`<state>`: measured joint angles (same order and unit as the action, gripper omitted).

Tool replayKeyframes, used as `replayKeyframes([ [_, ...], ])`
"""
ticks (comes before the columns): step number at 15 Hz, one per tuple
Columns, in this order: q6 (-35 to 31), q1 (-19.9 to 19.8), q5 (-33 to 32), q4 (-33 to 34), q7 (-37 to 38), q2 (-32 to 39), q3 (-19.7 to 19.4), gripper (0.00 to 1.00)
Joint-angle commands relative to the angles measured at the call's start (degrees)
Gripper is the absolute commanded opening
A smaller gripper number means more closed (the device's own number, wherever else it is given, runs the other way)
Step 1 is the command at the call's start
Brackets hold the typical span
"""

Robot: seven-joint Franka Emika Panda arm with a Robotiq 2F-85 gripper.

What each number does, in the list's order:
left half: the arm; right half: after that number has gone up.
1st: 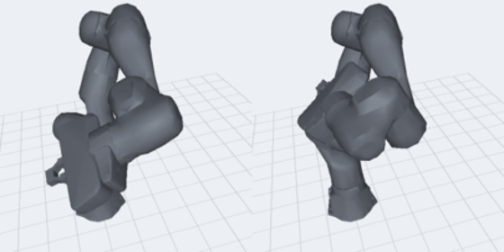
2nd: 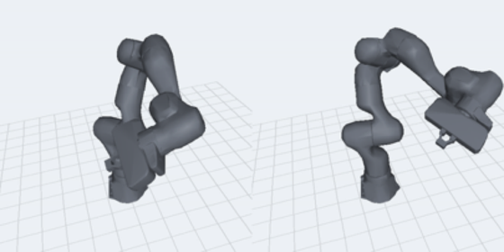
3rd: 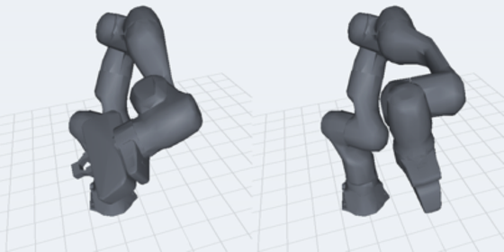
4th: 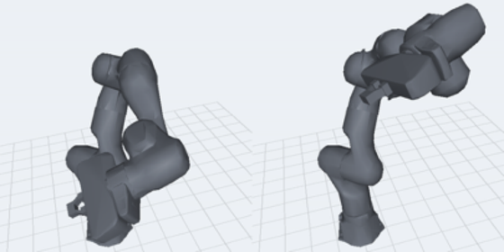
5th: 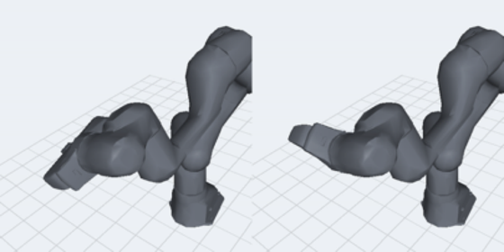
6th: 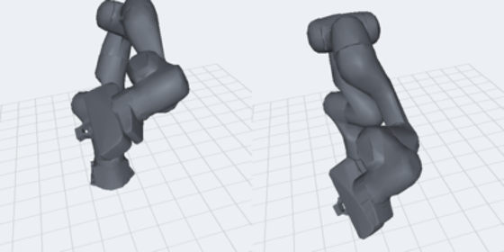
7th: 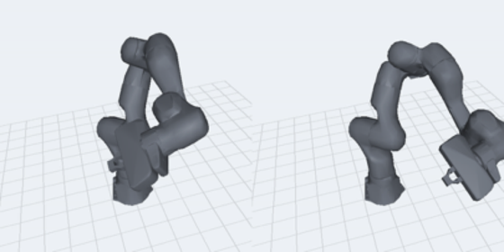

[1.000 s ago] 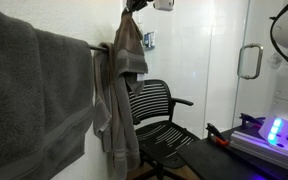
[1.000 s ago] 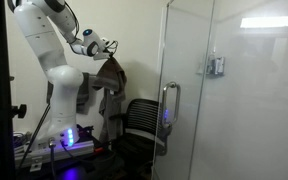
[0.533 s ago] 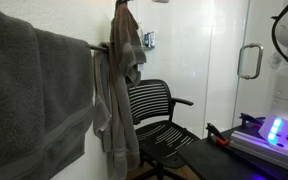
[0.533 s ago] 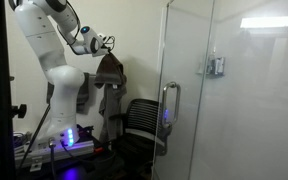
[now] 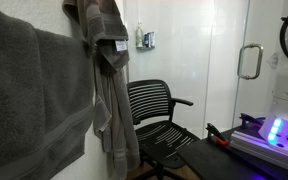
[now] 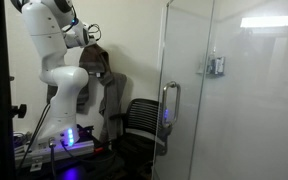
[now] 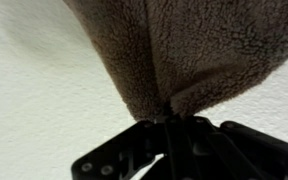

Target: Take the towel from the chair and hang it on the towel rail

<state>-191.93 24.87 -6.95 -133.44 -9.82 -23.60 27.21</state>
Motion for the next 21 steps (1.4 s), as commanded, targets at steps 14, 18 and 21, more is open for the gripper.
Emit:
replayKeyframes([
  [14, -6.2, 35.9, -10.3, 27.4, -5.1, 7.6, -37.0, 0.02],
  [18, -6.2, 48.1, -6.7, 26.0, 2.9, 7.0, -48.5, 0.02],
  [21, -6.5, 56.0, -5.1, 21.4, 8.9, 6.3, -55.7, 0.02],
])
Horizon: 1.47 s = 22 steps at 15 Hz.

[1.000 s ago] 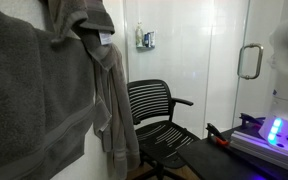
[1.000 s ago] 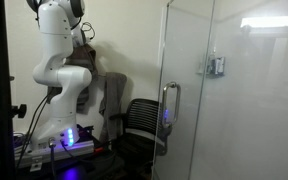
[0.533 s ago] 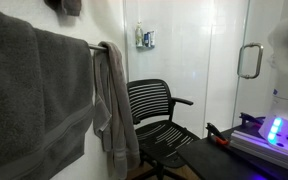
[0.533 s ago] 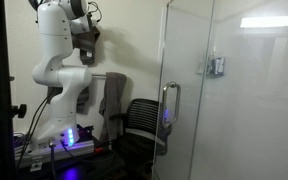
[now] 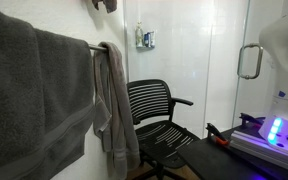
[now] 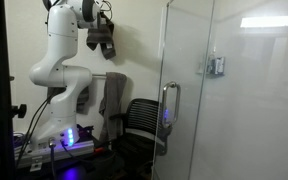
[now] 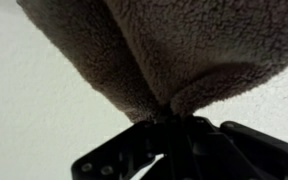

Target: Take the towel from the chair and hang it on the towel rail

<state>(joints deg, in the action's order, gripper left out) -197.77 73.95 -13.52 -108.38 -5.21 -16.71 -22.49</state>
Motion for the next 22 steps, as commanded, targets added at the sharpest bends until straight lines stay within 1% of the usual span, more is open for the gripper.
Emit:
replayKeyframes([
  [1, -0.6, 9.6, 1.7, -5.3, 6.3, -0.9, -8.5, 0.02],
  [2, -0.6, 11.8, 1.9, -7.3, 8.3, -1.2, -10.8, 0.02],
  [3, -0.6, 15.0, 1.8, -9.1, 10.4, -1.7, -13.8, 0.02],
  [4, -0.4, 17.4, 1.8, -11.0, 12.4, -2.1, -16.2, 0.02],
  [6, -0.8, 18.9, 1.3, -15.4, 14.3, -1.1, -19.7, 0.02],
  [9, -0.6, 22.1, -2.3, -21.6, 13.0, -0.2, -25.7, 0.02],
  [13, -0.5, 26.8, -4.4, -27.5, 12.5, 0.4, -34.5, 0.02],
  [14, -0.6, 26.4, -4.0, -28.9, 12.7, 2.6, -35.8, 0.02],
  [15, -1.1, 27.3, -4.0, -31.5, 13.6, 3.9, -38.2, 0.02],
  [16, 0.4, 27.5, -3.8, -33.1, 13.6, 5.3, -39.7, 0.02],
  [17, 0.9, 28.7, -4.1, -35.0, 13.5, 5.9, -42.1, 0.14],
  [18, 1.2, 29.5, -4.1, -36.9, 13.5, 7.4, -44.2, 0.33],
  [19, 1.6, 30.8, -4.4, -38.7, 13.4, 8.6, -46.4, 0.38],
  [20, 2.3, 31.9, -4.3, -40.2, 13.6, 10.0, -47.9, 0.46],
  [21, 3.7, 32.1, -4.0, -40.7, 13.4, 11.5, -48.7, 0.52],
  [22, 2.3, 30.7, -3.7, -39.6, 13.4, 8.3, -46.4, 0.6],
])
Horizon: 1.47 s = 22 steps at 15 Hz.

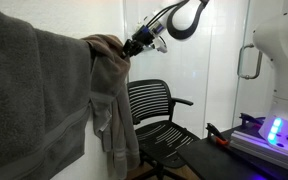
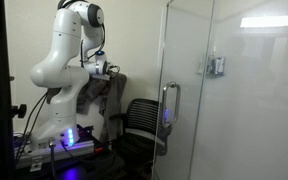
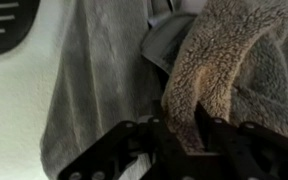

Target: Take the towel from the chair and hang it on the towel rail

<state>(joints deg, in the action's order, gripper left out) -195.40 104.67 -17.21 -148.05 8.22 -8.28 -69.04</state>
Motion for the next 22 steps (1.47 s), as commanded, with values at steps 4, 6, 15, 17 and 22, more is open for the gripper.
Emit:
replayKeyframes([
  [4, -0.2, 0.2, 0.0, 0.0, 0.2, 0.4, -0.1, 0.6],
  [6, 1.0, -1.2, 0.6, 1.1, 0.2, 1.5, 1.1, 0.85],
  [15, 6.6, -6.1, 5.7, 8.4, -0.6, 6.2, 5.7, 1.0],
  [17, 12.0, -5.4, 4.5, 9.0, 0.2, 2.7, 6.7, 1.0],
  [22, 27.6, -12.7, 10.9, 5.9, -3.0, -10.1, 22.8, 1.0],
])
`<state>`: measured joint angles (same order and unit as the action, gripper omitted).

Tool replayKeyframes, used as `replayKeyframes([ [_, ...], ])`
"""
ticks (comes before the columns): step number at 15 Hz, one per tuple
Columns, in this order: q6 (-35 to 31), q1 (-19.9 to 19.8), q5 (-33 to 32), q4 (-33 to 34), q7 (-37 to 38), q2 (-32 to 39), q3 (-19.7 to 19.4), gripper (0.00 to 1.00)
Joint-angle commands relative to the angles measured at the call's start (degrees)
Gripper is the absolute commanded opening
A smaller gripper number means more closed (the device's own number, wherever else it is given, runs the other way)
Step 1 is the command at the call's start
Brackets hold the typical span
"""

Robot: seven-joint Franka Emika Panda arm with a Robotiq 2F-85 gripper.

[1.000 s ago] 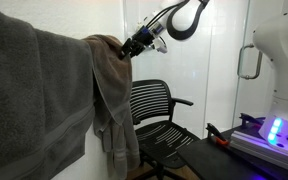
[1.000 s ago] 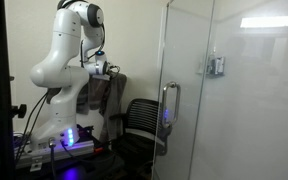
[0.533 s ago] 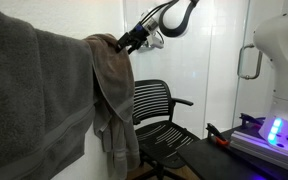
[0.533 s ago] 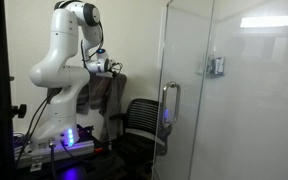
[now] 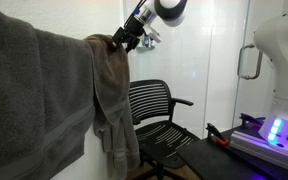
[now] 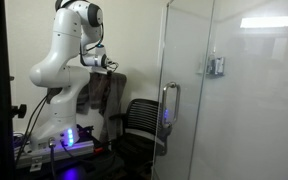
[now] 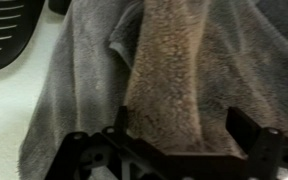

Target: Take the towel from the chair and hang it on the towel rail

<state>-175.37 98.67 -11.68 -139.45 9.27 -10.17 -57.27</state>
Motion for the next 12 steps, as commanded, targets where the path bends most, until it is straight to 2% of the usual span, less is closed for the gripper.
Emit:
replayKeyframes([
  [1, 8.4, -10.0, 7.2, -2.5, -4.0, -7.8, 15.5, 1.0],
  [2, 9.1, -9.8, -0.5, -2.1, 2.8, -9.9, 14.9, 1.0],
  [4, 4.4, -20.1, -8.6, -1.5, 12.8, -9.6, 24.0, 1.0],
  [8, 5.8, -36.1, -30.0, 0.4, 32.8, -14.4, 33.7, 1.0],
  [9, 3.2, -38.2, -12.3, -0.4, 18.4, -10.2, 38.1, 1.0],
  [10, 3.3, -41.7, -11.1, -0.5, 18.6, -11.1, 40.8, 1.0],
  [11, 3.7, -43.7, -5.9, -0.6, 14.0, -11.4, 43.2, 1.0],
  [12, 3.9, -44.7, -3.2, -0.7, 11.7, -11.2, 44.8, 1.0],
])
